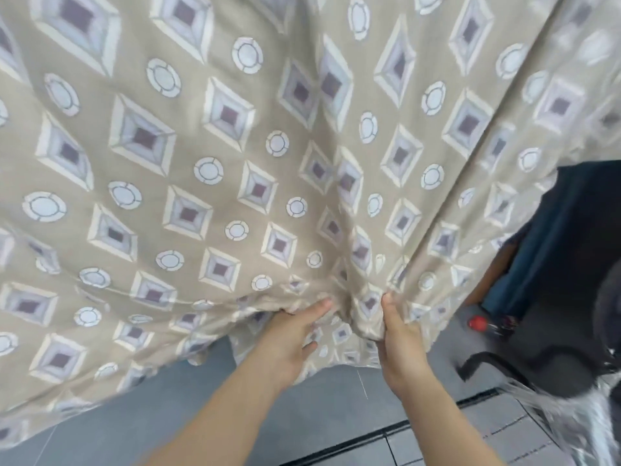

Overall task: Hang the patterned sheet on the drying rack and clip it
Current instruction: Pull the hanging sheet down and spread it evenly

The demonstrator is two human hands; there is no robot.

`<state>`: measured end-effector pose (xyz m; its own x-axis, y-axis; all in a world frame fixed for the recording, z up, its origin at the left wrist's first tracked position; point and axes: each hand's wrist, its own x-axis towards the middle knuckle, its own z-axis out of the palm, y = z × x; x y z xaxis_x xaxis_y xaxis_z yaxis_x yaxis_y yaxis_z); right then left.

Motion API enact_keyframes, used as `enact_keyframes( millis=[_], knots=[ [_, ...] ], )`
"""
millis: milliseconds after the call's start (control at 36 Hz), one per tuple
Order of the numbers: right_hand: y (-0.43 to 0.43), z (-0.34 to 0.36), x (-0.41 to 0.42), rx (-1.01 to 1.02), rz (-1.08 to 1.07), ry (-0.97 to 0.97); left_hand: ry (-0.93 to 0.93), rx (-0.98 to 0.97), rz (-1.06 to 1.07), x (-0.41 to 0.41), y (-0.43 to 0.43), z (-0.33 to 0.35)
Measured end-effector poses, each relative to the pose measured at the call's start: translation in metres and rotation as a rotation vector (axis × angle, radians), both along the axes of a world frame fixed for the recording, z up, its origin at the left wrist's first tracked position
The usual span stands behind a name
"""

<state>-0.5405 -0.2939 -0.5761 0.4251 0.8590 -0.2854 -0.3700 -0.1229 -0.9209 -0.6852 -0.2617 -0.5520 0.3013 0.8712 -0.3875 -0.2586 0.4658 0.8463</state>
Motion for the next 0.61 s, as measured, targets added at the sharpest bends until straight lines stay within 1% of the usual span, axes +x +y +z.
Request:
enact_keyframes(
  millis=[28,83,139,194,250,306,333,417,472,500,556,611],
  knots=[
    [-0.002,-0.004,-0.005,-0.035,0.007,-0.012,0.047,0.038,0.025,0.001,0.000,0.001],
    [-0.007,-0.009,-0.013,-0.058,0.012,-0.002,0.150,0.091,0.153,0.000,0.002,0.003],
    [-0.009,-0.005,-0.016,-0.029,0.041,0.044,0.273,0.148,0.242,-0.008,0.008,0.000],
    [-0.011,0.002,-0.008,0.058,0.073,0.197,0.382,0.209,0.306,-0.022,0.015,-0.007],
    [-0.010,0.011,0.009,0.150,0.097,0.301,0.522,0.243,0.317,-0.034,0.016,-0.012],
    [-0.006,0.024,0.031,0.242,0.042,0.380,0.617,0.283,0.353,-0.045,0.020,-0.016],
    [-0.004,0.033,0.042,0.285,-0.003,0.406,0.629,0.292,0.371,-0.050,0.022,-0.018],
    [-0.004,0.072,0.062,0.446,-0.096,0.455,0.589,0.313,0.424,-0.057,0.031,-0.021],
    [0.000,0.095,0.073,0.483,-0.162,0.473,0.498,0.267,0.484,-0.055,0.035,-0.023],
    [0.003,0.102,0.077,0.466,-0.198,0.418,0.391,0.200,0.527,-0.053,0.036,-0.025],
    [0.008,0.103,0.077,0.383,-0.266,0.202,0.117,0.043,0.581,-0.048,0.037,-0.026],
    [0.009,0.089,0.072,0.291,-0.315,0.012,-0.122,-0.134,0.553,-0.041,0.035,-0.027]
  ],
)
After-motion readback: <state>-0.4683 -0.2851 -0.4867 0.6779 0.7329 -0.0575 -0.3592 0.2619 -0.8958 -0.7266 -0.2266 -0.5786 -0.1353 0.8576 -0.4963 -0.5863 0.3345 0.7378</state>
